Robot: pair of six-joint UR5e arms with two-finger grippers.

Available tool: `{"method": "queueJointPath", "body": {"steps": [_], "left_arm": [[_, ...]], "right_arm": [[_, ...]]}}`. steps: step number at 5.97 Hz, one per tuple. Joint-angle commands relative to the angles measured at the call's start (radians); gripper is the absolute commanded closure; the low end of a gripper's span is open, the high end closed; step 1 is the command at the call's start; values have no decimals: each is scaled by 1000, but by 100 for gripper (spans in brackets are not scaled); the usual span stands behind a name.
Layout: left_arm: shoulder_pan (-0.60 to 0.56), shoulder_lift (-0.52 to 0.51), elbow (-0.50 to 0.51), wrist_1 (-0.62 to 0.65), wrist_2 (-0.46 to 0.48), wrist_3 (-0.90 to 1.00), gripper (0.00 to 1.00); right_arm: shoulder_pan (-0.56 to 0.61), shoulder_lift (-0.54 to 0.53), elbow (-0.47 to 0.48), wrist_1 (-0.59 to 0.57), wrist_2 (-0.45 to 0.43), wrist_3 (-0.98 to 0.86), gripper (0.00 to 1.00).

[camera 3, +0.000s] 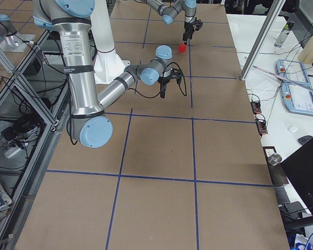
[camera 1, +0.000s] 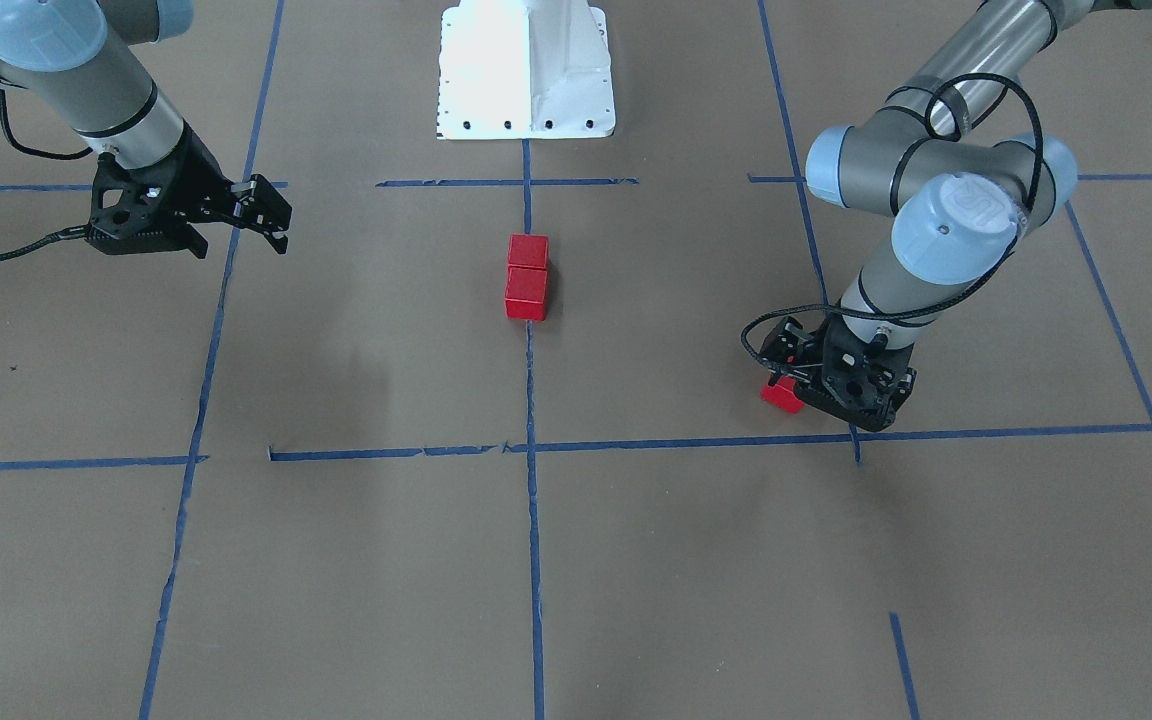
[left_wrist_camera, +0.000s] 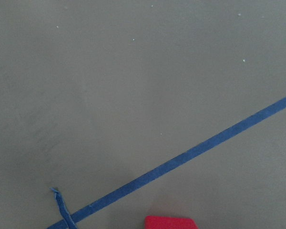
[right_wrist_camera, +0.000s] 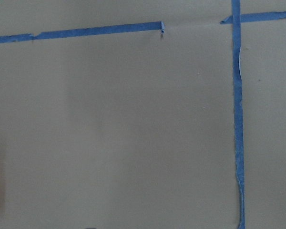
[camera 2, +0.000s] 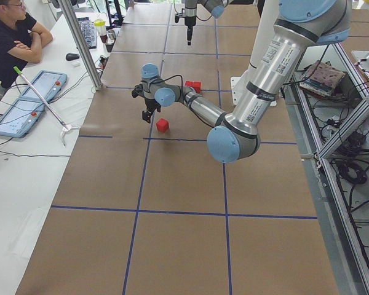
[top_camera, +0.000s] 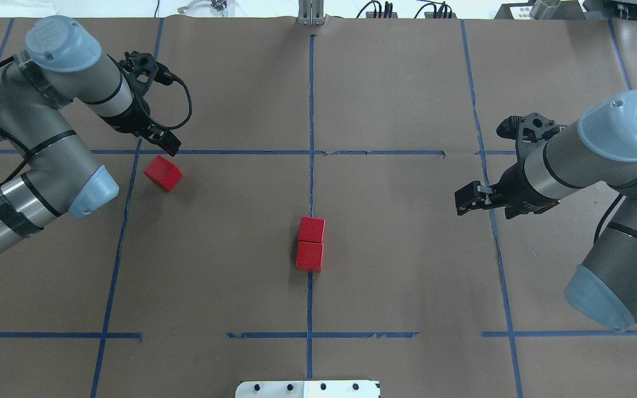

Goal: Form red blocks into L shape at center
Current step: 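Release and move the left gripper to the remaining red cube, grasp it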

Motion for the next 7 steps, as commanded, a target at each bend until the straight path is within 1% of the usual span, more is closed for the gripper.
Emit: {"method": "queueJointPath", "body": {"steps": [1, 2, 3, 7], "left_arm": [[32, 11, 7, -6, -2, -24, 0], [43, 8, 4, -6, -4, -76, 0], [70, 14, 7, -6, -2, -78, 0], [77, 11, 26, -8, 5, -69, 1]], "right_arm": [[-2, 0, -2, 0, 0, 0, 0], [-2, 1, 0, 0, 0, 0, 0], [-2, 1, 0, 0, 0, 0, 0], [0, 1, 1, 0, 0, 0, 0]]}}
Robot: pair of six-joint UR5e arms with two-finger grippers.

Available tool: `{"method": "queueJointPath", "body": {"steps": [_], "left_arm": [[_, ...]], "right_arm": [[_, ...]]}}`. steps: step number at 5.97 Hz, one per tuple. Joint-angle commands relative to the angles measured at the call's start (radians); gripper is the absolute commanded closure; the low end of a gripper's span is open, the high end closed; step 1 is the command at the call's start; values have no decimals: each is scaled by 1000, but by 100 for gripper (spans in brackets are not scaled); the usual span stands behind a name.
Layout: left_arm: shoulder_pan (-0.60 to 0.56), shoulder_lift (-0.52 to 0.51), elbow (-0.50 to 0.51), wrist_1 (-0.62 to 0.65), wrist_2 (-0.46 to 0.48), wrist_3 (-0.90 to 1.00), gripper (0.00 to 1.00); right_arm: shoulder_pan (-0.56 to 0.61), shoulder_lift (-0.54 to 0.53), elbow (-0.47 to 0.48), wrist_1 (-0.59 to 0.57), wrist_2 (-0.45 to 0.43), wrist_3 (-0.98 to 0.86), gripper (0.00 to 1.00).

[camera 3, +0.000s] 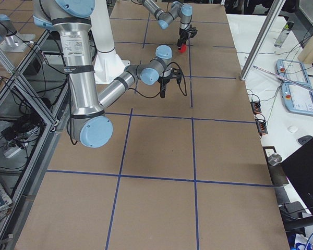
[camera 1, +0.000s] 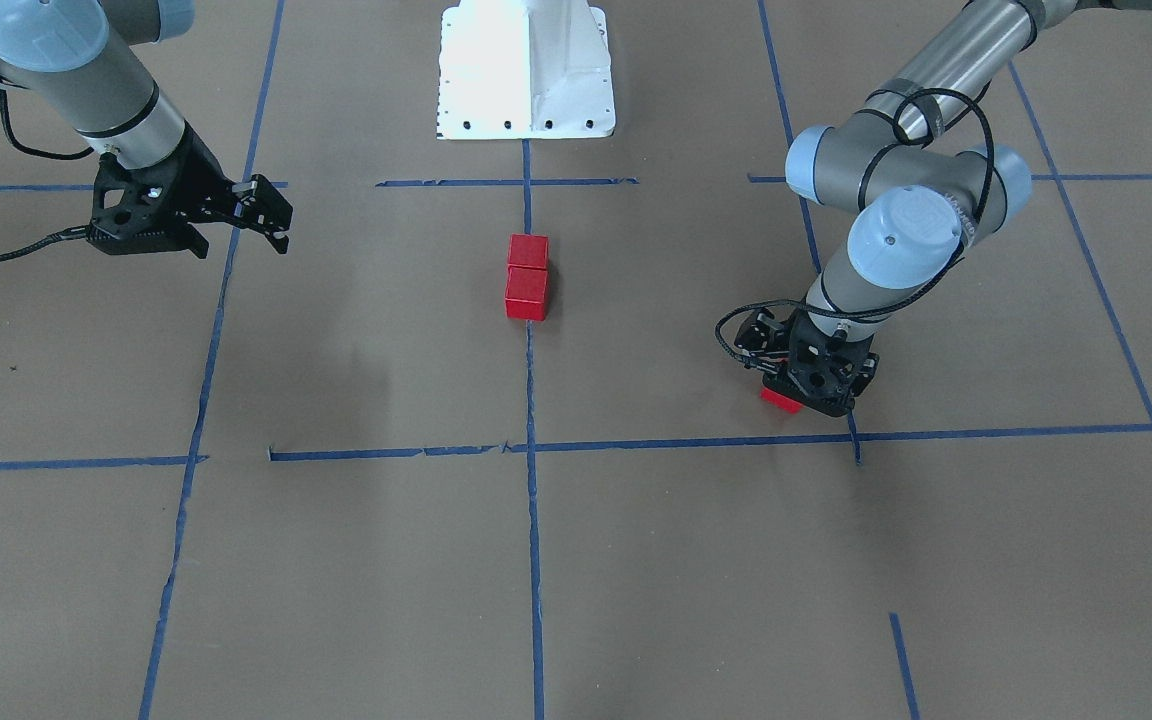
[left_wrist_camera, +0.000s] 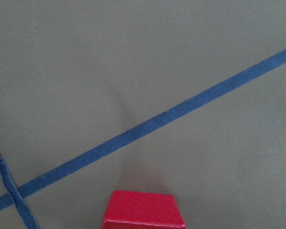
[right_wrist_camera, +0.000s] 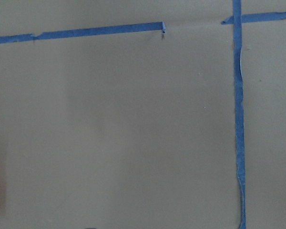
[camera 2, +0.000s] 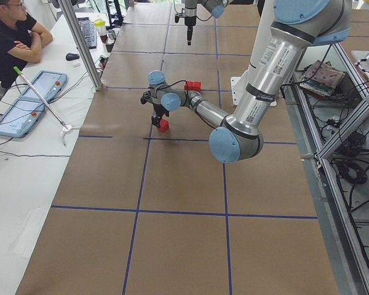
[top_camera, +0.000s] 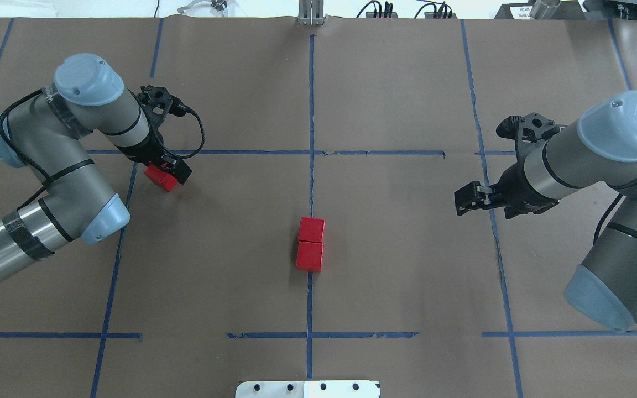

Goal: Form red blocks into L shape at center
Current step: 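Release and move the left gripper to the remaining red cube, grasp it, then carry the red cube with the left gripper toward the stacked pair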

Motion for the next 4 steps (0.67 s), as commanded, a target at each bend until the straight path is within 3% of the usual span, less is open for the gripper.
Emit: {"method": "queueJointPath", "body": {"steps": [1, 2, 3, 4], "left_arm": [[3, -4, 19, -1, 4, 4, 9], [3, -7, 19, -1, 4, 2, 47], [3, -13, 19, 1, 4, -1, 95], [-11, -48, 9, 17, 6, -10, 100]], "right_arm": [[0, 2, 8, 0, 2, 0, 0], [0, 0, 8, 0, 3, 0, 0], [0, 0, 8, 0, 3, 0, 0], [0, 0, 9, 0, 3, 0, 0]]}}
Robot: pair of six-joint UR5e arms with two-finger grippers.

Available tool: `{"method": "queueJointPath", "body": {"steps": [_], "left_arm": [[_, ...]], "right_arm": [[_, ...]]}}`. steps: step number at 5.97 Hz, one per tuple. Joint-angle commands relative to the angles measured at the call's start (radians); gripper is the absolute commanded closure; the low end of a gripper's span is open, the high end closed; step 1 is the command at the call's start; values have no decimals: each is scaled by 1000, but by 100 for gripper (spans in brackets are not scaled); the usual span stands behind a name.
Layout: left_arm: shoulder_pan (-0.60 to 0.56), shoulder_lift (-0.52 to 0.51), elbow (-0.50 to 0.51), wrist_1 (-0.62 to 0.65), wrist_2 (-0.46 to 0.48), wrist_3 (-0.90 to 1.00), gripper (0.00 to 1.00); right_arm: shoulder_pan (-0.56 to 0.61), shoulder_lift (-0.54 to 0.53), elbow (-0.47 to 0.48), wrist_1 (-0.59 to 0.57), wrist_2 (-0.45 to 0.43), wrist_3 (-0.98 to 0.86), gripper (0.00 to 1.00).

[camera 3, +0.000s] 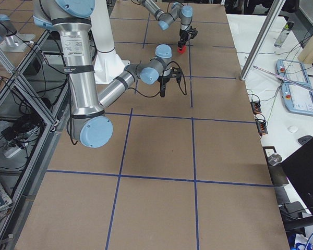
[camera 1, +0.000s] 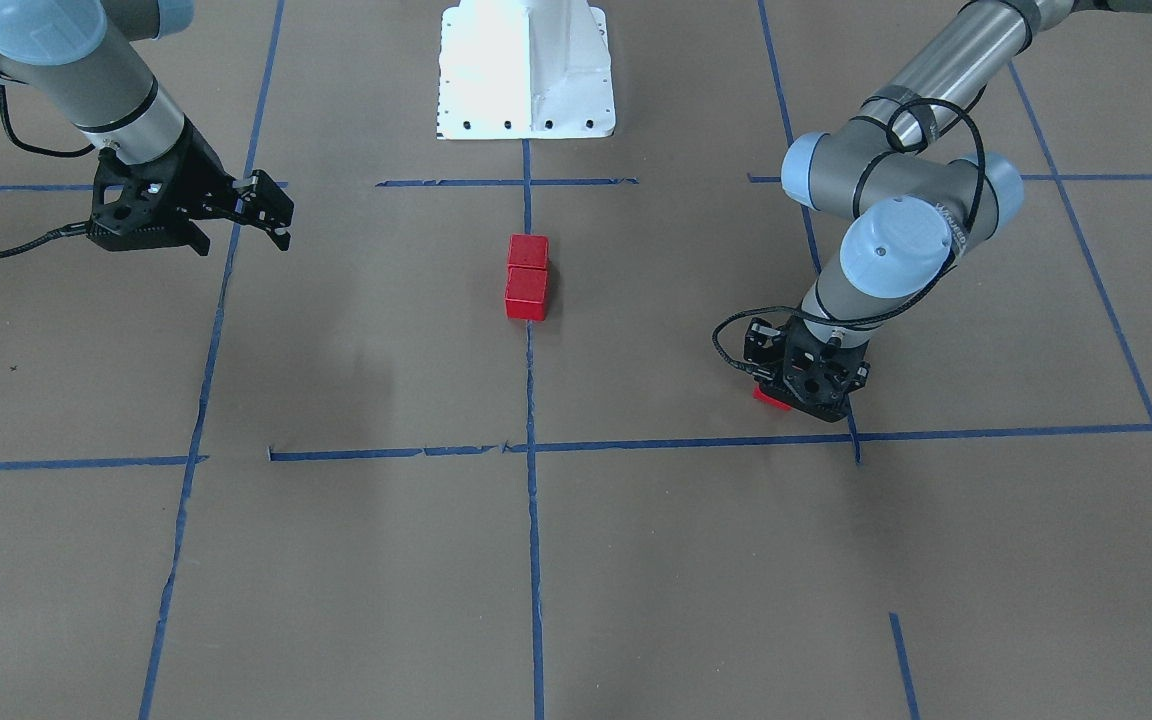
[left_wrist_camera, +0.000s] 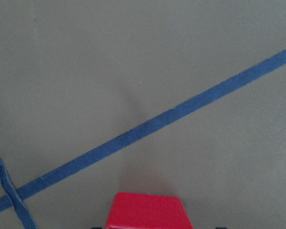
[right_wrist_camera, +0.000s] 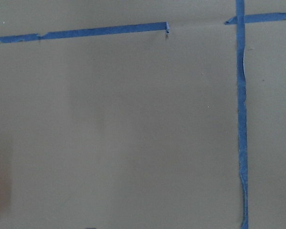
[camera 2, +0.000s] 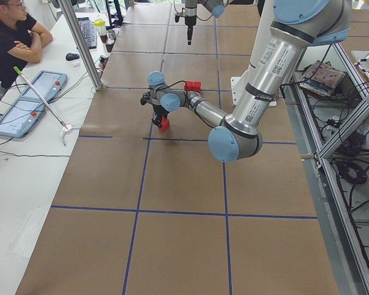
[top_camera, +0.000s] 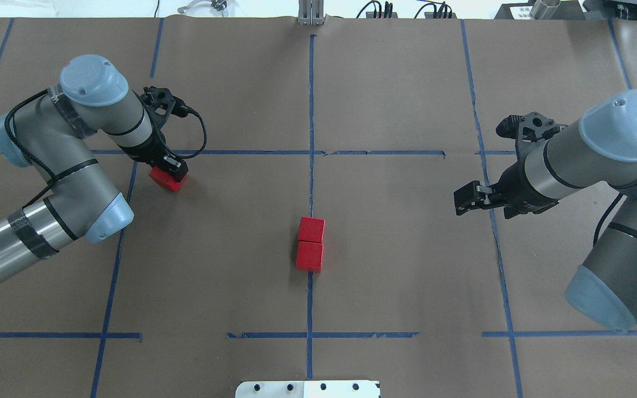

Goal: Form red blocks into L shape at center
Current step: 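Carry the red cube with the left gripper toward the stacked pair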

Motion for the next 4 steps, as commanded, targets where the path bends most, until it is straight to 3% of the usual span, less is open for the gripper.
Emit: {"method": "queueJointPath", "body": {"steps": [1, 2, 4], "left_arm": [[-8, -46, -54, 51, 33, -145, 100], [19, -85, -99, 129, 106, -311, 100], [147, -109, -202, 245, 133, -804, 100]], "right_arm": [[0, -2, 6, 0, 3, 0, 0], [2, -2, 3, 0, 3, -2, 0], [2, -5, 3, 0, 3, -2, 0]]}}
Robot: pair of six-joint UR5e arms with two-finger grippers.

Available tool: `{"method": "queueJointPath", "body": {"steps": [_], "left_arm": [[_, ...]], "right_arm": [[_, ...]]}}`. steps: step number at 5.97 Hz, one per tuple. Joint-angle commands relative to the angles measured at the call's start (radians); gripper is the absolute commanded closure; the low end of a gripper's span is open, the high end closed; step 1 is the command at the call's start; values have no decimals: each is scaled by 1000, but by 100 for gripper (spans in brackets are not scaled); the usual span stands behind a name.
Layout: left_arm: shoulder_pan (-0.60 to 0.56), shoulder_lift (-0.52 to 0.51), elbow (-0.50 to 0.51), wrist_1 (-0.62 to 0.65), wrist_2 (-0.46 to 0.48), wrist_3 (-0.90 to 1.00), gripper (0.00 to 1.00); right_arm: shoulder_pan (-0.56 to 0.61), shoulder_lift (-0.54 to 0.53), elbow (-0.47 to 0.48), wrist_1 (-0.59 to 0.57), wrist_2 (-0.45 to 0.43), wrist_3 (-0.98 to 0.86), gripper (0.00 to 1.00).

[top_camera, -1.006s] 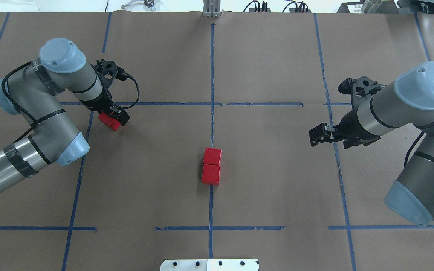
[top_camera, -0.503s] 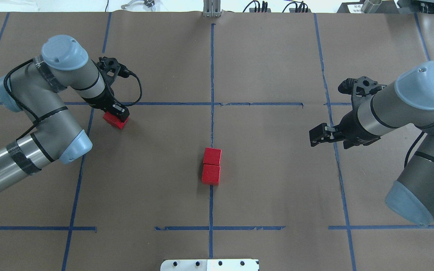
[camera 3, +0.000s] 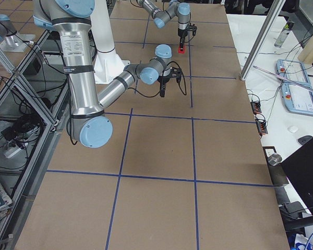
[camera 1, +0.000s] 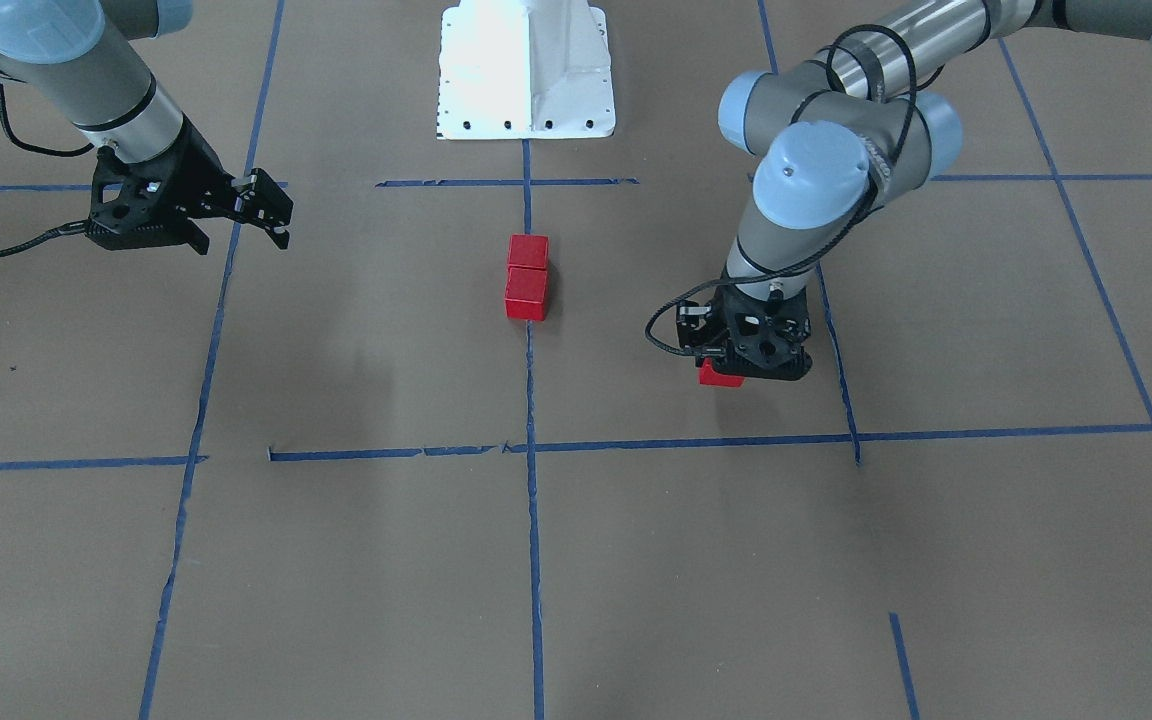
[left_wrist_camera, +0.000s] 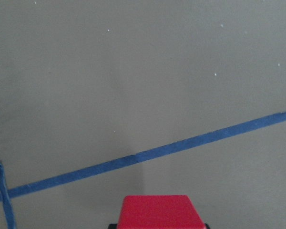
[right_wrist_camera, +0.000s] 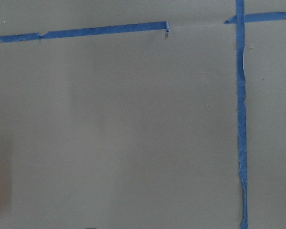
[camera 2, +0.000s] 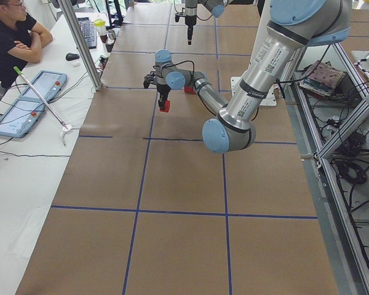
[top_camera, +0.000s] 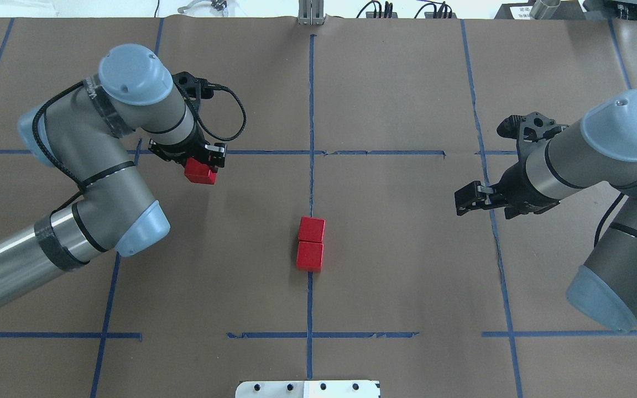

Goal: Form red blocks into L shape at center
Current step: 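Carry the red cube with the left gripper toward the stacked pair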

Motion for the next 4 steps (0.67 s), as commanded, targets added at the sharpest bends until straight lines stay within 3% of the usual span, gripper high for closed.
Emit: {"method": "queueJointPath", "body": {"steps": [1, 2, 4], "left_arm": [[87, -18, -62, 49, 15, -578, 100], [140, -29, -80, 49, 65, -878, 100], [190, -67, -68, 85, 74, -1281, 100]], "right_arm": [[2, -6, 2, 0, 0, 1, 0], [2, -6, 8, 0, 0, 1, 0], [2, -6, 8, 0, -1, 1, 0]]}}
